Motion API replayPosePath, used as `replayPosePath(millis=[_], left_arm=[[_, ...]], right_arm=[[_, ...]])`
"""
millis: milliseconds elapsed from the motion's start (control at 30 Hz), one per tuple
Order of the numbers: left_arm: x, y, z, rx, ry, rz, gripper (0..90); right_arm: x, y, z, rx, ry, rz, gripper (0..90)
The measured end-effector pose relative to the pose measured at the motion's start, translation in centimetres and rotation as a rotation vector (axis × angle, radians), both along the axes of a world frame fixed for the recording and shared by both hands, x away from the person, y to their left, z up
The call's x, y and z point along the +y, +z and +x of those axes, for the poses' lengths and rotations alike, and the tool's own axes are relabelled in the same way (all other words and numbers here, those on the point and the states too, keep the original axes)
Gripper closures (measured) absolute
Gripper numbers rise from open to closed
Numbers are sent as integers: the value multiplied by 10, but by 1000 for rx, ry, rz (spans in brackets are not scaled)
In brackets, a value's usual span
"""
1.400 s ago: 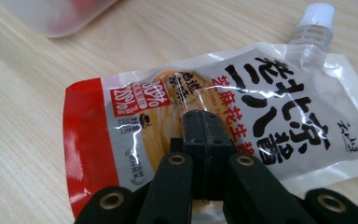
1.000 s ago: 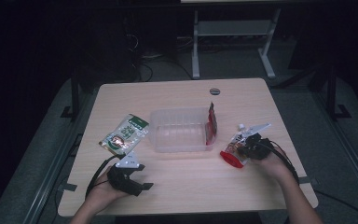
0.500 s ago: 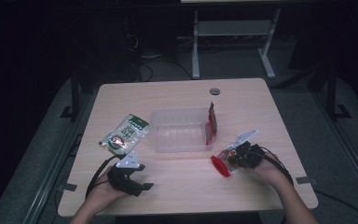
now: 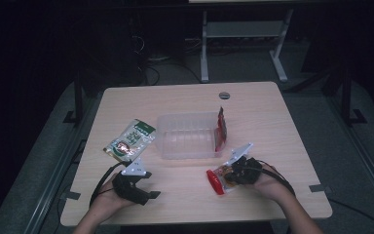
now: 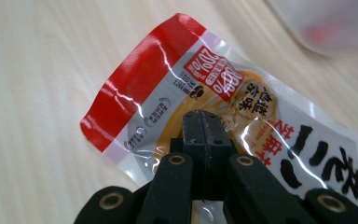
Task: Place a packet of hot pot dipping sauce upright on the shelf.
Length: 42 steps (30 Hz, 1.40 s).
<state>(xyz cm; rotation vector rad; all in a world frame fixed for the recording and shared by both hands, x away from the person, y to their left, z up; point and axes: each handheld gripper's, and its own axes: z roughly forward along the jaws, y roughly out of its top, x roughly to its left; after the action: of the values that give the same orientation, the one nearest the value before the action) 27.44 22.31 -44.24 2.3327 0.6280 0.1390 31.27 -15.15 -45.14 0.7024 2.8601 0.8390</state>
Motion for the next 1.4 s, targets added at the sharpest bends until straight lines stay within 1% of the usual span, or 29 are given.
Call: replayPosePath(millis=[133, 300, 333, 367, 433, 467, 500, 533, 567, 667, 733, 767, 800, 833, 900, 933, 967, 1000, 1067, 1100, 1133, 1167, 1233, 1267, 1300, 1333, 1400], left_arm=[[-1, 0, -1, 2, 2, -7, 228], [-1, 1, 0, -2, -11, 6, 228], [-2, 0, -1, -1, -5, -3, 228], [-3, 0, -1, -3, -6, -3, 228], [-3, 1, -1, -3, -7, -5, 228], [-4, 1, -1, -1, -7, -6, 228], [-5, 2, -1, -4, -18, 2, 228], [-6, 2, -1, -3, -16, -5, 229], [-8, 3, -1, -5, -33, -3, 232], [-16, 5, -1, -7, -44, -8, 241], [-24, 6, 0, -10, -65, -13, 251], [-30, 7, -1, -8, -65, -24, 255], [-35, 8, -1, -6, -89, -19, 286], [-40, 10, -1, -12, -105, -16, 341], [-50, 14, -1, -24, -125, -14, 389], [-55, 16, -1, -28, -131, -26, 433], [-60, 17, 0, -22, -139, -32, 454], [-66, 17, 1, -17, -142, -41, 501], [-78, 17, 4, -16, -162, -30, 596], [-83, 17, 5, -14, -172, -28, 650], [-88, 17, 7, -14, -185, -17, 700], [-93, 17, 8, -12, -193, -20, 745], [-103, 16, 12, -18, -195, -8, 833], [-108, 15, 14, -12, -199, -6, 868], [-112, 15, 15, -19, -206, 6, 895], [-115, 14, 17, -30, -212, 26, 895], [-123, 12, 21, -26, -228, 36, 896]], right_arm=[[13, -1, -4, 17, 35, 26, 899], [30, -1, -10, 19, 86, 34, 899], [33, -1, -11, 18, 96, 34, 899], [35, -1, -12, 13, 106, 35, 899], [37, -1, -13, 18, 111, 32, 899], [37, 0, -13, 13, 115, 33, 899], [36, 0, -13, 12, 113, 38, 899], [35, 1, -13, 15, 112, 42, 899], [33, 3, -14, 18, 107, 50, 899], [20, 10, -14, 22, 74, 82, 896], [9, 15, -16, 22, 36, 101, 836], [3, 18, -19, 40, 2, 113, 814], [-3, 19, -20, 49, -23, 131, 796], [-10, 20, -21, 54, -48, 142, 758], [-23, 20, -22, 68, -86, 151, 719], [-29, 20, -23, 66, -104, 152, 690], [-36, 20, -24, 68, -121, 156, 671], [-41, 20, -24, 76, -138, 162, 647], [-51, 20, -25, 72, -175, 170, 597], [-55, 20, -24, 82, -188, 174, 579], [-58, 20, -23, 75, -200, 174, 557], [-62, 21, -22, 69, -218, 174, 532], [-69, 21, -18, 73, -247, 177, 483], [-72, 20, -17, 66, -260, 172, 461], [-75, 19, -16, 67, -274, 168, 458], [-78, 18, -15, 81, -287, 170, 448], [-81, 15, -13, 100, -302, 176, 431]])
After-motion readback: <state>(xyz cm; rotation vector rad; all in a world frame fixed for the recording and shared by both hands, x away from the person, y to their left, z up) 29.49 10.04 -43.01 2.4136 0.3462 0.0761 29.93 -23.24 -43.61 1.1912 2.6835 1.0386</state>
